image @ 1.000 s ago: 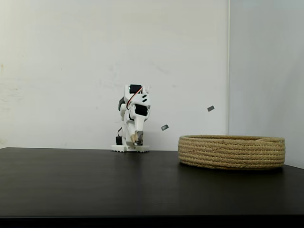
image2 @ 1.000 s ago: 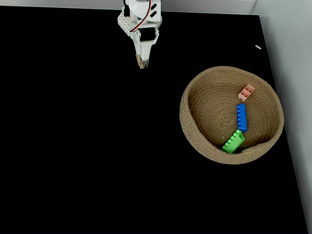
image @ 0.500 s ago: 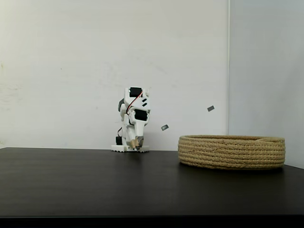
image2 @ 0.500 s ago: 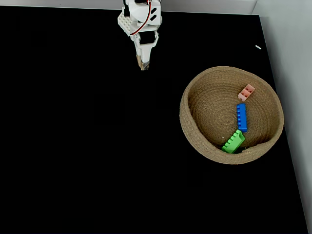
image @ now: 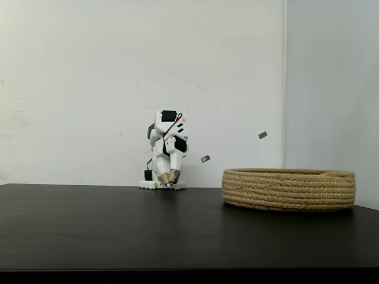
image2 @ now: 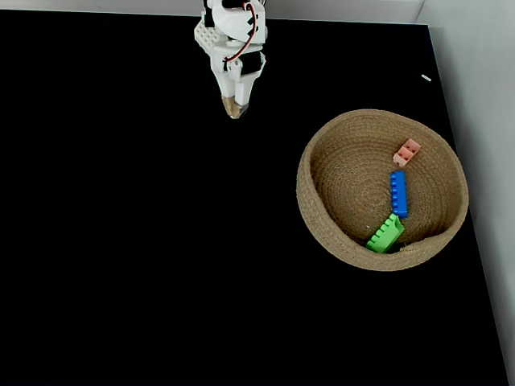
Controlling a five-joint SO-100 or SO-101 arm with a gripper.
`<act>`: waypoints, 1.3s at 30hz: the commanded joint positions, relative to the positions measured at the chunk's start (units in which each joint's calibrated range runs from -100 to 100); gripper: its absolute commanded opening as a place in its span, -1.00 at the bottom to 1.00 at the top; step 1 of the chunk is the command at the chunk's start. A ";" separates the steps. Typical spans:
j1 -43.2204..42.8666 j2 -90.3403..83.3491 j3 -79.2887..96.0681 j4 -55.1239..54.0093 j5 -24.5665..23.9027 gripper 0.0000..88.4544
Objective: Place the lego blocks in the tray
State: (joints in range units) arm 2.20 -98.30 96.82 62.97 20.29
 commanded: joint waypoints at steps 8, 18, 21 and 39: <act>-0.30 -0.49 -3.57 3.21 -12.65 -1.00; -5.33 -0.58 -5.30 8.79 -14.41 -1.00; -5.25 -0.58 -5.21 8.79 -14.75 -1.00; 0.85 -0.49 -5.21 8.79 -18.41 -0.99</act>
State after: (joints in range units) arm 2.69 -98.30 94.87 71.66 2.08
